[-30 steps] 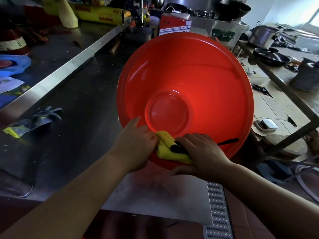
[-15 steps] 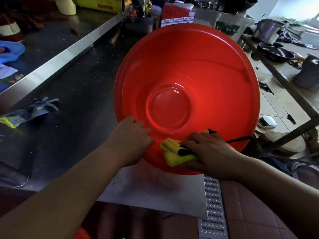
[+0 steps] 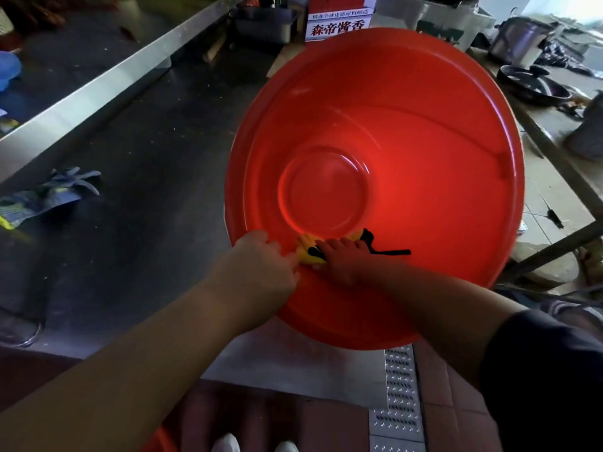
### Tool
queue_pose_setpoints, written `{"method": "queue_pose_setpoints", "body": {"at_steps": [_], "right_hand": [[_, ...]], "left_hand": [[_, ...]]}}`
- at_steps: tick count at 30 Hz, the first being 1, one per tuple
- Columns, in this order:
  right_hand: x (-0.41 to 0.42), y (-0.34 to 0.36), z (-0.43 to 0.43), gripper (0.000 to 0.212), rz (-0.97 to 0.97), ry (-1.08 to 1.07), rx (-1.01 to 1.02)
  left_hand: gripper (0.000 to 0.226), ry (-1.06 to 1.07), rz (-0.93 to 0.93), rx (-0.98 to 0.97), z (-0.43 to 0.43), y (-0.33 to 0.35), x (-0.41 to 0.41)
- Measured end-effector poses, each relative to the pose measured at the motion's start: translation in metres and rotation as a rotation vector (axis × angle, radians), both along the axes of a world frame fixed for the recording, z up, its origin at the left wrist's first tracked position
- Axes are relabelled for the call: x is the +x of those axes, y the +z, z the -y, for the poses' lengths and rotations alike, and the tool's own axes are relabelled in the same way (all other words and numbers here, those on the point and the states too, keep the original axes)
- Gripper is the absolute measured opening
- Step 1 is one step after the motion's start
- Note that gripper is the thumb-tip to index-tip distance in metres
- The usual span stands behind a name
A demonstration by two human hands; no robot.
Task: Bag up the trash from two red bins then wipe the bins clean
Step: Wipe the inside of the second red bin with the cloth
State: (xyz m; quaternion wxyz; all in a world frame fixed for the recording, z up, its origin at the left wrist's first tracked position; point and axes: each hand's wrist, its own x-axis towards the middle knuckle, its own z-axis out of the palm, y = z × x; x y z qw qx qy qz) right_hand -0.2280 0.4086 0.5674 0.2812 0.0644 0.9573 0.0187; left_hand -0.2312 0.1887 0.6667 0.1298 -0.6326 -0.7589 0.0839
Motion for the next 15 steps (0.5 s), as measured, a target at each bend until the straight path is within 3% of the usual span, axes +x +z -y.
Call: {"method": "queue_pose_setpoints", "body": {"at_steps": [3, 10, 15], "right_hand": [[-0.015, -0.015, -0.008, 0.065, 0.003, -0.017, 0.011], [-0.022, -0.011, -0.007, 0.058, 0.005, -0.037, 0.015], [0.005, 0.036, 0.0, 0.054, -0.007, 0.069, 0.002]], "left_hand": [[0.006, 0.008, 0.031, -0.053, 0.004, -0.007, -0.005], [0.016, 0.049, 0.066, -0.018, 0.009, -0.006, -0.003], [0.039, 0.082, 0.034, 0.082, 0.007, -0.006, 0.001]]}}
